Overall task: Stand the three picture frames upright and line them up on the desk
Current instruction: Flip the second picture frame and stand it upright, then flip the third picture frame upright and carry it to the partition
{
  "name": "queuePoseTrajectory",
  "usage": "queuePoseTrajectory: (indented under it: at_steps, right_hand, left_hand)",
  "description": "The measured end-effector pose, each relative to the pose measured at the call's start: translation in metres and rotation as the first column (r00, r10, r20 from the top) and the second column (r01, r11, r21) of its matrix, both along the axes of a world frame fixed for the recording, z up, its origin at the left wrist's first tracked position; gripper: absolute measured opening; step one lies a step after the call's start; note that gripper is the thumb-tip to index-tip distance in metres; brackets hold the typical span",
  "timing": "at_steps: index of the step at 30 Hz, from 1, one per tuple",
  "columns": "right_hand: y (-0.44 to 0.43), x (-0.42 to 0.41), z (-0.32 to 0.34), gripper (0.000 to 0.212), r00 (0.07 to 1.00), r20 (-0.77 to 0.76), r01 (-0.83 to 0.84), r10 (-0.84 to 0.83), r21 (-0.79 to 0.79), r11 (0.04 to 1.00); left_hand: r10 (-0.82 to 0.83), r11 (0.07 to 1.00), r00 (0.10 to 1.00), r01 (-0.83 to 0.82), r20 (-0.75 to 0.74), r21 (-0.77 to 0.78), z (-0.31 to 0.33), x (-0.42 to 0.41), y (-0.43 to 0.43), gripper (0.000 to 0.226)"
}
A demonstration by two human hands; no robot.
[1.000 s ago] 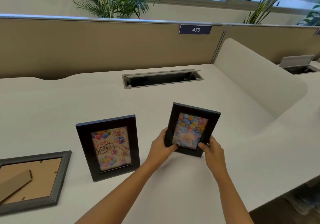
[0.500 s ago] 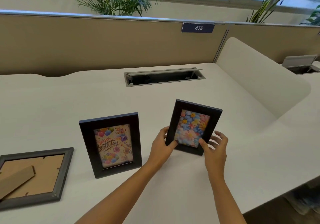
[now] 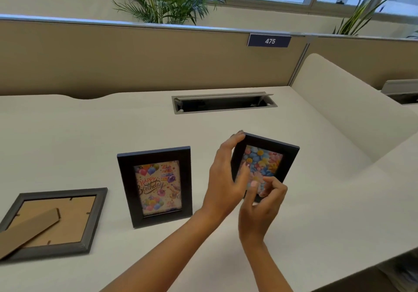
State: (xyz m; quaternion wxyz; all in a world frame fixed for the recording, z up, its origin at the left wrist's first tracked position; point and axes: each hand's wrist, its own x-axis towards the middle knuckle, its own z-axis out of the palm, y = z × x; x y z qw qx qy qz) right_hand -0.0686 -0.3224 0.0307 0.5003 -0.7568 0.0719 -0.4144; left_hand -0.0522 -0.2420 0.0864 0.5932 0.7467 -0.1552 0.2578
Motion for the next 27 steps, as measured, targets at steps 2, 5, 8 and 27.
queuePoseTrajectory:
  at_steps: [2,5,8,27]
  right_hand:
    - [0.008,-0.001,0.004,0.022,0.999,0.032,-0.032,0.033,-0.041,0.999]
    - [0.023,-0.003,0.005,0.038,0.989,0.077,-0.112,0.123,-0.134,0.985]
    - [0.046,-0.006,0.010,0.038,0.964,0.122,-0.207,0.236,-0.208,0.956]
    - [0.233,-0.055,-0.016,0.017,0.444,-0.404,-0.877,0.800,-0.377,0.297]
  left_hand:
    - [-0.018,1.000,0.996,0.018,0.084,-0.001,0.017,-0.006,0.005,0.043]
    - [0.044,0.998,0.977,-0.050,0.209,0.027,0.034,-0.016,0.021,0.027]
    - [0.161,0.986,0.951,-0.168,0.264,0.007,0.044,-0.027,0.043,0.021]
    - [0.874,0.450,0.297,-0.794,-0.385,0.409,-0.046,-0.124,0.264,0.019]
